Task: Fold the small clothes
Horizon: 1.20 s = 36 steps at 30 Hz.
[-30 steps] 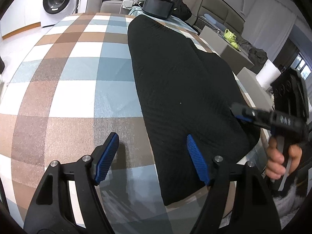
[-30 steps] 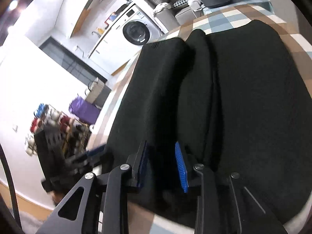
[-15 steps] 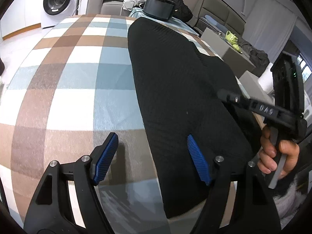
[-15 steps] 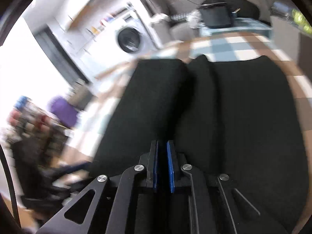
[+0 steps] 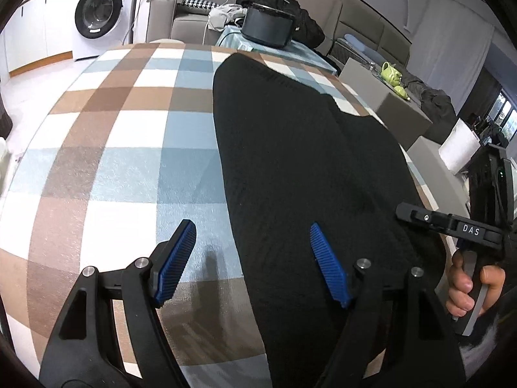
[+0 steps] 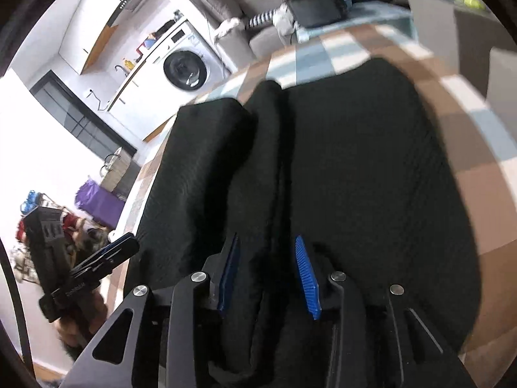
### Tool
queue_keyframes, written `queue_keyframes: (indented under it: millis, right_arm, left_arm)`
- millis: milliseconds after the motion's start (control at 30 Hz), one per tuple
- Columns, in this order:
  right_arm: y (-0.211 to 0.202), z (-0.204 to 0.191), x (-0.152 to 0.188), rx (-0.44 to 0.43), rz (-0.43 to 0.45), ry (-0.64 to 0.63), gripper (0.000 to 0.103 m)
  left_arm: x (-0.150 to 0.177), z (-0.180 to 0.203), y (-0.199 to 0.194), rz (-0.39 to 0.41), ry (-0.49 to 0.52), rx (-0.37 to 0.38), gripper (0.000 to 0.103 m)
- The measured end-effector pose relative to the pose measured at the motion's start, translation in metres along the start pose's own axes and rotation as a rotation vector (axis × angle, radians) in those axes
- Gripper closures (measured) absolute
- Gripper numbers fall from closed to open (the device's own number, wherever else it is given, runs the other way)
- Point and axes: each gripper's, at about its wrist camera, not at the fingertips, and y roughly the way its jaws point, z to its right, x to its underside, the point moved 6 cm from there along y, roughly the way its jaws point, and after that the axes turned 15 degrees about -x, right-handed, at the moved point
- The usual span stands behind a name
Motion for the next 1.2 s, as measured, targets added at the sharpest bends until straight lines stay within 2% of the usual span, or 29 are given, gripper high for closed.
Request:
queue_keyframes:
  millis: [133,167,200,300,400,467,600,667,800,900,967,1033,1067,1100,1200]
  right_arm:
    - [0.005,-0.002,-0.003,-0.019,-0.007,-0.059,0.067]
    - [0.010,-0.004,-0.003,-0.028,-0.005,-0.069,0.072]
    - [0.015,-0.007,-0.003,-0.035,-0.007,-0.086,0.087]
    - [0.020,-0.019,-0.006,-0.011,0.006,-0.147,0.096]
    - [-0.007,-0.040,-0.011,-0.059,0.090,-0.200,0.098]
    - [-0.030,-0.037,-0.014,-0.014,0.121,-0.189,0.098]
    - [-0.025,0.001,-0.010,0.127,0.059,-0.121,0.097]
    - [-0.012,0.020,-0.007,0.141,0.023,-0.056,0.092]
    - [-0.028,0.015,0.007,0.033,0.040,-0.026,0.078]
    - [-0.031,0.013,0.025,-0.019,0.020,-0.007,0.075]
    - [-0.034,0.010,0.031,-0.022,0.037,-0.022,0.075]
    - [-0.036,0.006,0.037,-0.019,0.035,-0.025,0.076]
    - [-0.038,0.005,0.039,-0.017,0.033,-0.029,0.084]
    - [-0.039,0.002,0.041,-0.012,0.020,-0.043,0.095]
    - [-0.049,0.000,0.052,0.001,0.020,-0.058,0.097]
  left_arm:
    - [0.003,0.001,0.004,-0.012,0.002,0.001,0.032]
    - [0.003,0.001,0.004,-0.012,-0.002,0.003,0.032]
    - [0.003,0.001,0.003,-0.011,-0.005,0.005,0.032]
    - [0.002,0.000,-0.001,-0.004,-0.007,0.006,0.032]
    - [0.002,-0.001,-0.009,0.011,-0.005,0.006,0.032]
    - [0.002,-0.001,-0.015,0.018,-0.006,0.009,0.032]
    - [0.006,0.002,-0.010,-0.004,-0.004,0.010,0.032]
    - [0.010,0.004,-0.009,-0.020,0.002,0.003,0.032]
    - [0.020,0.010,-0.014,-0.015,0.029,0.009,0.032]
    - [0.024,0.012,-0.014,-0.021,0.032,0.009,0.032]
    - [0.026,0.014,-0.013,-0.030,0.035,0.014,0.032]
    - [0.027,0.016,-0.014,-0.031,0.038,0.011,0.032]
    - [0.028,0.017,-0.015,-0.031,0.041,0.012,0.032]
    - [0.029,0.017,-0.016,-0.030,0.042,0.013,0.032]
    - [0.033,0.018,-0.019,-0.033,0.043,0.015,0.032]
